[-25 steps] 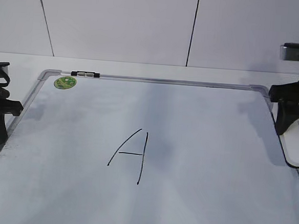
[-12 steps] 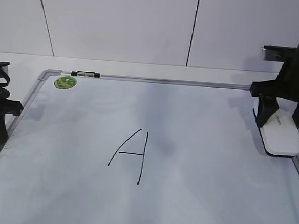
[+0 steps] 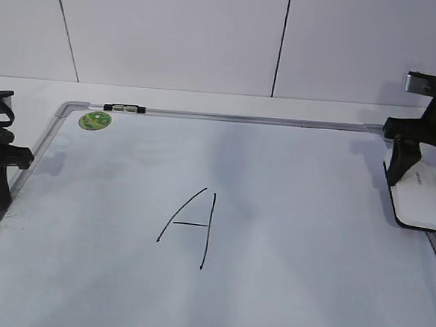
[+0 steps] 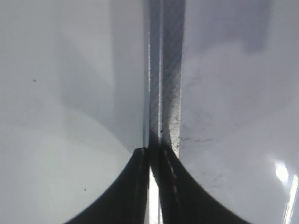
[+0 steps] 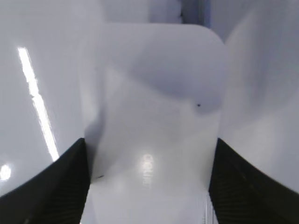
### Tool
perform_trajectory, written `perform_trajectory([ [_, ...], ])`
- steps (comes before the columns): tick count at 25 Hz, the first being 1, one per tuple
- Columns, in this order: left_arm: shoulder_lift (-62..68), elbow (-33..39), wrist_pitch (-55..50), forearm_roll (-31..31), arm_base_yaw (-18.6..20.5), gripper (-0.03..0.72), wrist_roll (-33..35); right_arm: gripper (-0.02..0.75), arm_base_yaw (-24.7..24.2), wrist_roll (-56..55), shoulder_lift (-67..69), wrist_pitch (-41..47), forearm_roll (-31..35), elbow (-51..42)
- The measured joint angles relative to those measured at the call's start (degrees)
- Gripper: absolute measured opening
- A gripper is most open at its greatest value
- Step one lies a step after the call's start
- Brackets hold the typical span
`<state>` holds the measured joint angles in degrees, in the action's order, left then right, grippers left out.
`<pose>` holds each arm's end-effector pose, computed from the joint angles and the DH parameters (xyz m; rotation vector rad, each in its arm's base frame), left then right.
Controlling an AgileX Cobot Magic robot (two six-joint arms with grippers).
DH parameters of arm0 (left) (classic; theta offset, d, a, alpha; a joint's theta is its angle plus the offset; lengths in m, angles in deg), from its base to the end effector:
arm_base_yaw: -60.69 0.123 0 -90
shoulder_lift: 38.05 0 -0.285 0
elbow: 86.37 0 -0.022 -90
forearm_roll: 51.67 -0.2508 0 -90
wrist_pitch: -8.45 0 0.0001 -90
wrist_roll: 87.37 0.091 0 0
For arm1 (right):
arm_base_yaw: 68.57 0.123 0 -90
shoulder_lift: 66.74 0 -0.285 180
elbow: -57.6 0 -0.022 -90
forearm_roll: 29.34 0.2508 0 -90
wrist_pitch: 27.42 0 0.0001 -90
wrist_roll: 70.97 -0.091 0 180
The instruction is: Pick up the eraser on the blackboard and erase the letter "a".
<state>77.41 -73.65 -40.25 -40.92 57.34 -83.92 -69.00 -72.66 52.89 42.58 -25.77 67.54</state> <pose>0.3375 -0.0325 0.1527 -0.0023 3.0792 -0.2224 0.3849 0.0024 0.2161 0.0912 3.1342 0.0920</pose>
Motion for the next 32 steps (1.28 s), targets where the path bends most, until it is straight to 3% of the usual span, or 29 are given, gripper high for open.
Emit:
perform_trajectory([
  [32,0.0,0.0,0.1,0.1,0.0,0.048,0.0,0.535,0.0,1.7,3.7,-0.3,2.2,0.0],
])
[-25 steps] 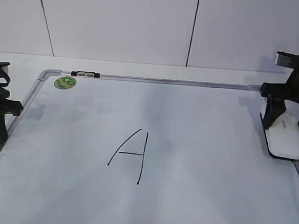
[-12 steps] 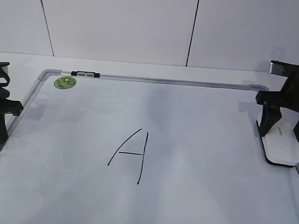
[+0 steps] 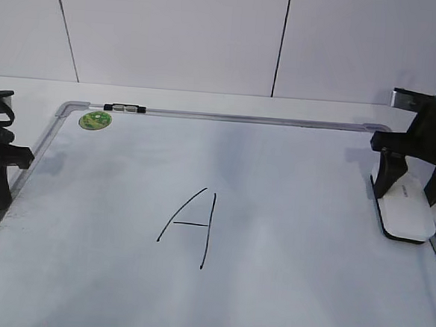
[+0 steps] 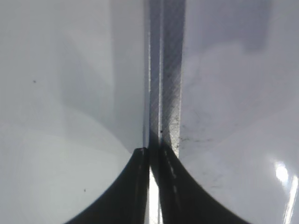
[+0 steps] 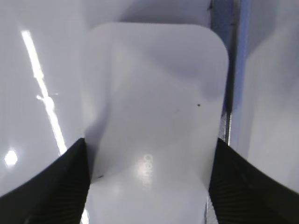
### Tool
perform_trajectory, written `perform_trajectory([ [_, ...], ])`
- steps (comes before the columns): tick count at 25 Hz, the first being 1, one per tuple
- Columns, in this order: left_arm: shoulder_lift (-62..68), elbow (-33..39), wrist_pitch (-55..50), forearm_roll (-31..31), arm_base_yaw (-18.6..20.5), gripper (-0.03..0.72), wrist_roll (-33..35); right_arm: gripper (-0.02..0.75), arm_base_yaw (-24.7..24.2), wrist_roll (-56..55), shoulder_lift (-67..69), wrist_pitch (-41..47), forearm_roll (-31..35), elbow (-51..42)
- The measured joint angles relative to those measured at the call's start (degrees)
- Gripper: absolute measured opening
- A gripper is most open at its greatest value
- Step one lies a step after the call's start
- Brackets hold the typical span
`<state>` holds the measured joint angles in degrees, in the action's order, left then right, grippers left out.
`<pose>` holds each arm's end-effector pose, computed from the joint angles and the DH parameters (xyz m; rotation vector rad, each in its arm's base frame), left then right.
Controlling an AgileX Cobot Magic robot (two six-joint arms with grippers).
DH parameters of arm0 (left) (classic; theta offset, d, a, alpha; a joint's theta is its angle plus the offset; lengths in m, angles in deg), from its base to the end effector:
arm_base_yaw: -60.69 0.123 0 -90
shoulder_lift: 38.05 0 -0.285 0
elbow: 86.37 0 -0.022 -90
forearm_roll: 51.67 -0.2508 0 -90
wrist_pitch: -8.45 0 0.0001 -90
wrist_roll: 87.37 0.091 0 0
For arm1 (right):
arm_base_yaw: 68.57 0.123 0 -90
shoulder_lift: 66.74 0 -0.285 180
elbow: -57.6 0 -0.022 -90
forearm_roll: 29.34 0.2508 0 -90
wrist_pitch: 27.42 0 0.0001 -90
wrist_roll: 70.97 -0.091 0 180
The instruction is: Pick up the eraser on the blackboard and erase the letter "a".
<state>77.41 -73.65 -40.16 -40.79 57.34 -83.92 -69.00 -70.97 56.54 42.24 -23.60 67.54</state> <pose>0.3377 -0.0327 0.1527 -0.0048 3.0775 -0.2248 0.3907 0.0056 0.1916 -0.0691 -3.0855 -0.1439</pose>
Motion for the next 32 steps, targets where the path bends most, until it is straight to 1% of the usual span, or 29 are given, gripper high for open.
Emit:
perform_trajectory([
  [10,0.0,0.0,0.0,0.1,0.0,0.048,0.0,0.535,0.0,0.0,0.0,-0.1,0.2,0.0],
  [23,0.0,0.0,0.1,0.3,0.0,0.048,0.0,0.603,0.0,0.5,0.0,-0.1,-0.4,0.0],
  [32,0.0,0.0,0.1,0.3,0.0,0.048,0.0,0.613,0.0,0.7,0.0,-0.1,-1.3,0.1],
])
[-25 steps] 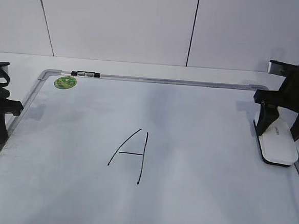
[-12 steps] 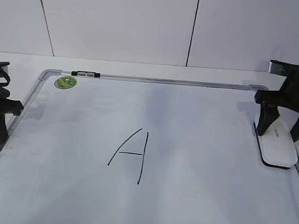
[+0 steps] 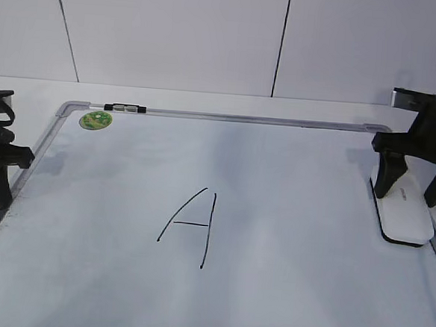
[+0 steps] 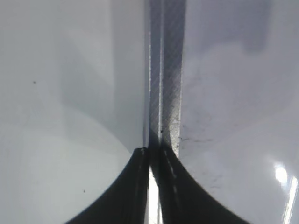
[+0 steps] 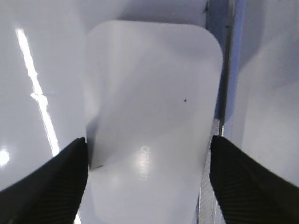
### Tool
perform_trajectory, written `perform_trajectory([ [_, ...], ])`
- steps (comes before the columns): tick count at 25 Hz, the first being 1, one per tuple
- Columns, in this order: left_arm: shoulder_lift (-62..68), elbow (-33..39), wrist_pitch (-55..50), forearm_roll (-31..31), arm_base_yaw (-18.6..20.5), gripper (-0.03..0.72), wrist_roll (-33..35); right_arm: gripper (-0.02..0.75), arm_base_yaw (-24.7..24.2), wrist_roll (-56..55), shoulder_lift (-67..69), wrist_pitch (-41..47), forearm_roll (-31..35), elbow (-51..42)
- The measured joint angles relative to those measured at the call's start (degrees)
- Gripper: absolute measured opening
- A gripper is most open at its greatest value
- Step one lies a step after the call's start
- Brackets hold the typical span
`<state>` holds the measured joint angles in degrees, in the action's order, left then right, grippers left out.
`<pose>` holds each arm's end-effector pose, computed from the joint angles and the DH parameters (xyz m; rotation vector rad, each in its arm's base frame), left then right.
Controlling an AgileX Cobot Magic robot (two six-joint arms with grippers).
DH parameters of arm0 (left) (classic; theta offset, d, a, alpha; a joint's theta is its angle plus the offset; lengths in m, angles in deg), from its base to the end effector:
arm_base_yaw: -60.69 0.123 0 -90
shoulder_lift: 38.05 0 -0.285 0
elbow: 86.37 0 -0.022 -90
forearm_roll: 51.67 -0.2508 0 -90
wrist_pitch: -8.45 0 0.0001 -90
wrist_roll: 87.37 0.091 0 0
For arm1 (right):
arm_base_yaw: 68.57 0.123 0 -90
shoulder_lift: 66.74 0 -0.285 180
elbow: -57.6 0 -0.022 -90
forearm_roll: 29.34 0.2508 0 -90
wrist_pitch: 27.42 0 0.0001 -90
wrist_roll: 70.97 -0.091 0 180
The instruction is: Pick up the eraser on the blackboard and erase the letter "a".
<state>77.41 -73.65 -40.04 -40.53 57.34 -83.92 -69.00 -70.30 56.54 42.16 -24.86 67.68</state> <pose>0.3379 -0.0330 0.1527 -0.0095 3.0750 -0.2298 0.3912 0.0037 0.1920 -0.0385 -3.0915 -0.1130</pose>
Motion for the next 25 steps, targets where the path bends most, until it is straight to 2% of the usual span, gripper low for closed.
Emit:
perform_trajectory([
  [11,0.0,0.0,0.1,0.0,0.0,0.073,0.0,0.613,0.0,0.0,-1.5,0.1,0.5,3.1],
  [13,0.0,0.0,0.1,0.0,0.0,0.114,0.1,0.613,0.0,0.0,-1.9,0.1,1.2,3.2],
  [18,0.0,0.0,-0.2,-2.6,0.0,0.302,-0.9,0.613,0.0,0.0,-2.1,0.1,1.8,3.2],
  [21,0.0,-0.3,-1.9,-3.7,0.0,0.344,-1.8,0.613,0.0,0.0,-2.2,0.1,1.9,3.2],
  [25,-1.1,-2.7,-5.1,-5.1,0.0,0.358,-2.1,0.613,0.0,0.0,-3.2,0.1,2.3,3.2],
])
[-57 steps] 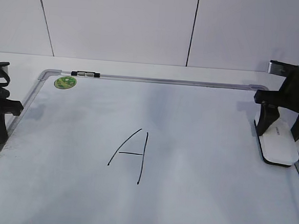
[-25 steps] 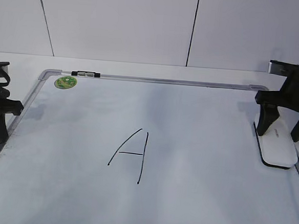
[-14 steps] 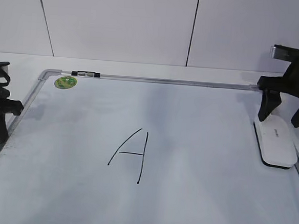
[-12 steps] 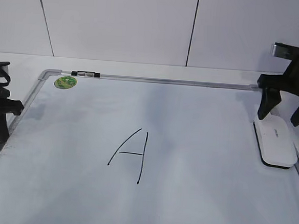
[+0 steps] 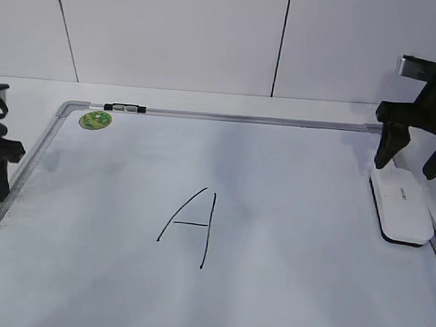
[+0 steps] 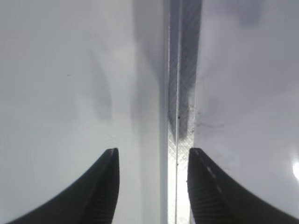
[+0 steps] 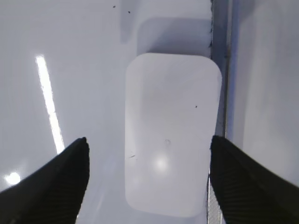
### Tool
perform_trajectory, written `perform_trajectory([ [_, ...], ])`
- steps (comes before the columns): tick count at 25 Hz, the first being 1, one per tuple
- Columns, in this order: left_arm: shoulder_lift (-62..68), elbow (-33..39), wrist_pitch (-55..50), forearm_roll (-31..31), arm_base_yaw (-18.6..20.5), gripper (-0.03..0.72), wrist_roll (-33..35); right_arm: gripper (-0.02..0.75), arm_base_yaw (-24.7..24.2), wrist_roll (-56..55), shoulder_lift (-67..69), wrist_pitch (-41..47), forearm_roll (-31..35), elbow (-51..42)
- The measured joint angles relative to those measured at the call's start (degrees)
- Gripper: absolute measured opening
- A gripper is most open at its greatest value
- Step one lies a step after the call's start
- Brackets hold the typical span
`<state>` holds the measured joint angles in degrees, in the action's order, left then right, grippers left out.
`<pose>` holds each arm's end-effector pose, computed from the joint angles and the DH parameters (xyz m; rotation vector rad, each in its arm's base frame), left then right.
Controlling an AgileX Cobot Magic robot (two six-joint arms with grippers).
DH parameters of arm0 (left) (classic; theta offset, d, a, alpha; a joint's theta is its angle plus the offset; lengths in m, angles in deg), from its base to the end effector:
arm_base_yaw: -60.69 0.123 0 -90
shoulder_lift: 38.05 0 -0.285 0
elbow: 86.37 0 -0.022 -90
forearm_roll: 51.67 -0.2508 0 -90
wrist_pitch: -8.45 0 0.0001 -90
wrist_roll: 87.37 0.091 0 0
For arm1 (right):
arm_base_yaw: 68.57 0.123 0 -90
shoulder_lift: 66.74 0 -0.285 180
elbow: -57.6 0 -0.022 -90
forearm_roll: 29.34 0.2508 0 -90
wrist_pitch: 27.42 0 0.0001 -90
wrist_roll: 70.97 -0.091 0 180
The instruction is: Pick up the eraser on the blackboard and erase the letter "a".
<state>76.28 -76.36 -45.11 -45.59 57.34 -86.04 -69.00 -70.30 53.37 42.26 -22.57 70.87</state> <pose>0.3393 -0.0276 0.1688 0.0313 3.1034 -0.1353 0.3951 0.0071 0.2277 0.0515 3.0747 0.1716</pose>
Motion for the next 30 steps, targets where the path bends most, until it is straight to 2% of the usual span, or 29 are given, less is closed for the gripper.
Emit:
perform_trajectory([
  [12,-11.8,-14.9,-10.6,-1.6,0.0,0.361,-1.3,0.604,0.0,0.0,-11.5,0.4,1.2,0.0],
  [20,-20.4,-15.5,-14.9,-0.8,0.0,0.361,-1.3,0.594,0.0,0.0,-26.4,1.1,1.4,-1.2],
  [25,-27.1,-15.5,-16.1,0.8,-0.3,0.361,-1.3,0.594,0.0,0.0,-37.0,1.8,1.4,-6.0],
  [30,-34.1,-15.5,-17.7,0.9,-2.7,0.366,-1.3,0.593,0.0,-0.7,-47.8,2.0,1.4,-13.5],
])
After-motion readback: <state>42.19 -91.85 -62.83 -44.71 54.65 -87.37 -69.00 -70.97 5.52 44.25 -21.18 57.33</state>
